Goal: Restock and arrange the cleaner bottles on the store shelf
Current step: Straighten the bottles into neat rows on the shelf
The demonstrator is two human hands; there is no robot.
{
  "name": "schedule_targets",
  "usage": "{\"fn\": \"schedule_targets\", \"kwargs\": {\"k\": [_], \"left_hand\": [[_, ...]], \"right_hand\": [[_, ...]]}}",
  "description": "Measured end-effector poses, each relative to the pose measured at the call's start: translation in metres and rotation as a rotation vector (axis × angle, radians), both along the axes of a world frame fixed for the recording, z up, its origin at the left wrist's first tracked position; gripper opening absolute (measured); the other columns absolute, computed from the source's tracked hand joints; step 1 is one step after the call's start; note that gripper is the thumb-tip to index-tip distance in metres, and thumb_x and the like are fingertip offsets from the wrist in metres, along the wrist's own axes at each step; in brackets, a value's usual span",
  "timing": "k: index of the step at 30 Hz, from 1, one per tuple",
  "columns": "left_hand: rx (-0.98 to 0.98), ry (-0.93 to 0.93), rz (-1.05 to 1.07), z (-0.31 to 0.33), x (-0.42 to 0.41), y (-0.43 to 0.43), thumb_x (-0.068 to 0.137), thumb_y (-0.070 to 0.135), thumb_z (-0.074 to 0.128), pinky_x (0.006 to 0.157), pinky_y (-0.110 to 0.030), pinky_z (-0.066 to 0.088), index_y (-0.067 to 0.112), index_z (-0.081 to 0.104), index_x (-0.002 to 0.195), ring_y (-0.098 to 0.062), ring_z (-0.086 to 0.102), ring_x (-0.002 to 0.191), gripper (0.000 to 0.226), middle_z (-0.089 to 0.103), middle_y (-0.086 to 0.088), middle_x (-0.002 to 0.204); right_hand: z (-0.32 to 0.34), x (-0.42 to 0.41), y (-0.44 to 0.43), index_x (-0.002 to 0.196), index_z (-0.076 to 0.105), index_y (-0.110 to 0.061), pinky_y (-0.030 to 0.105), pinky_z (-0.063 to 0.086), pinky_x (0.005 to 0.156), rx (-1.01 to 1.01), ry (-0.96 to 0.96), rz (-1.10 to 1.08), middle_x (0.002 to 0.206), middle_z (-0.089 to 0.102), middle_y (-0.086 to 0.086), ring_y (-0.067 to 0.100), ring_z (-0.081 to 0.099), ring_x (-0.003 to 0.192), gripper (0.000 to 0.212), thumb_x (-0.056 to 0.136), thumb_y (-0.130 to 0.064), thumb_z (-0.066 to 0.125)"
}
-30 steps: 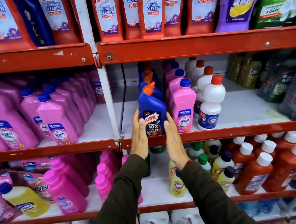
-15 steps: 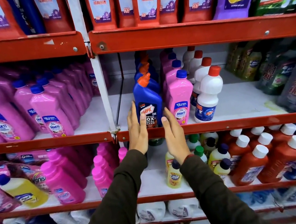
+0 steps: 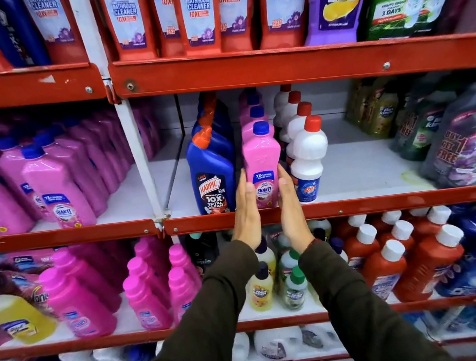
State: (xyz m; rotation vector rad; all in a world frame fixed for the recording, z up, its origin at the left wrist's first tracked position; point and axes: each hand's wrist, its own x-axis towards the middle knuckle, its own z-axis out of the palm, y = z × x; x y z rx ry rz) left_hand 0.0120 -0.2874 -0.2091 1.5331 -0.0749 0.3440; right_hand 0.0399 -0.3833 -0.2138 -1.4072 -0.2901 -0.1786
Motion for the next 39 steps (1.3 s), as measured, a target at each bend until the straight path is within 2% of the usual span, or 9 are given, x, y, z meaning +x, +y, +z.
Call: {"fn": "schedule_targets", "kwargs": {"k": [5, 12, 14, 16, 19, 22, 25, 30, 39], "left_hand": [[-0.040, 0.025, 0.013, 0.005, 0.003, 0.003, 0.084, 0.083, 0.029, 0.122, -0.048, 0.039, 0.038, 0.029, 0.159, -0.013, 0.050, 0.142, 0.088, 0.049, 0.001, 0.157], [0.117, -0.022, 0.105, 0.001, 0.002, -0.004, 0.096, 0.067, 0.026, 0.127, -0.044, 0.030, 0.032, 0.024, 0.162, -0.007, 0.037, 0.149, 0.074, 0.034, 0.003, 0.165], [0.161, -0.085, 0.256, -0.010, -0.004, -0.012, 0.101, 0.056, 0.029, 0.125, -0.033, 0.031, 0.027, 0.031, 0.159, 0.002, 0.038, 0.144, 0.065, 0.036, 0.005, 0.161], [0.169, -0.209, 0.436, -0.021, -0.011, -0.023, 0.105, 0.044, 0.033, 0.116, -0.023, 0.037, 0.018, 0.046, 0.149, -0.011, 0.047, 0.137, 0.053, 0.048, -0.005, 0.149], [0.178, -0.321, 0.472, -0.026, -0.011, -0.042, 0.105, 0.035, 0.035, 0.108, -0.022, 0.043, 0.010, 0.060, 0.130, -0.015, 0.056, 0.121, 0.043, 0.060, -0.007, 0.127], [0.184, -0.242, 0.261, -0.018, -0.002, -0.066, 0.107, 0.032, 0.034, 0.111, -0.016, 0.038, 0.015, 0.057, 0.139, -0.008, 0.052, 0.133, 0.043, 0.059, -0.003, 0.142], [0.146, -0.062, 0.074, -0.007, 0.014, -0.087, 0.102, 0.054, 0.028, 0.125, -0.027, 0.024, 0.027, 0.032, 0.158, -0.008, 0.028, 0.152, 0.062, 0.032, 0.006, 0.165], [-0.085, 0.132, -0.035, 0.012, 0.031, -0.099, 0.089, 0.073, 0.030, 0.125, -0.051, 0.033, 0.026, 0.028, 0.161, -0.023, 0.041, 0.149, 0.086, 0.039, -0.005, 0.164], [-0.035, 0.166, -0.089, 0.010, 0.036, -0.092, 0.089, 0.081, 0.029, 0.124, -0.052, 0.034, 0.027, 0.031, 0.160, -0.024, 0.044, 0.147, 0.089, 0.043, -0.007, 0.162]], "right_hand": [[-0.003, 0.003, -0.012, 0.154, 0.043, -0.032, 0.016, 0.054, 0.093, -0.013, 0.027, 0.040, 0.145, 0.059, -0.010, 0.004, 0.060, 0.130, 0.049, 0.107, -0.045, 0.037], [-0.004, 0.003, -0.027, 0.153, 0.042, -0.032, 0.017, 0.052, 0.096, -0.071, 0.024, 0.081, 0.148, 0.053, -0.009, 0.006, 0.054, 0.135, 0.043, 0.111, -0.030, 0.038], [-0.006, -0.006, -0.034, 0.146, 0.052, -0.028, 0.025, 0.050, 0.104, -0.053, -0.039, -0.025, 0.147, 0.056, -0.003, 0.011, 0.054, 0.136, 0.038, 0.109, -0.030, 0.041], [-0.009, -0.013, -0.046, 0.128, 0.064, -0.030, 0.031, 0.050, 0.105, -0.003, -0.120, -0.195, 0.134, 0.065, 0.000, 0.015, 0.060, 0.128, 0.032, 0.104, -0.038, 0.043], [-0.009, -0.012, -0.069, 0.113, 0.065, -0.032, 0.025, 0.050, 0.095, 0.090, -0.142, -0.342, 0.120, 0.068, -0.001, 0.007, 0.063, 0.114, 0.027, 0.102, -0.042, 0.043], [-0.004, 0.006, -0.090, 0.136, 0.057, -0.022, 0.031, 0.045, 0.108, 0.030, -0.019, -0.317, 0.141, 0.059, 0.000, 0.009, 0.054, 0.131, 0.035, 0.110, -0.033, 0.037], [0.006, 0.023, -0.100, 0.157, 0.037, -0.023, 0.036, 0.032, 0.123, -0.061, 0.088, -0.172, 0.164, 0.038, -0.001, 0.013, 0.036, 0.150, 0.047, 0.113, -0.037, 0.027], [0.015, 0.029, -0.102, 0.137, 0.048, -0.038, 0.002, 0.050, 0.072, -0.086, 0.121, -0.013, 0.116, 0.059, -0.028, -0.020, 0.065, 0.095, 0.033, 0.111, -0.042, 0.027], [0.020, 0.024, -0.110, 0.132, 0.051, -0.040, 0.007, 0.052, 0.074, -0.101, 0.168, 0.014, 0.117, 0.060, -0.027, 0.004, 0.060, 0.113, 0.029, 0.111, -0.040, 0.031]]}}
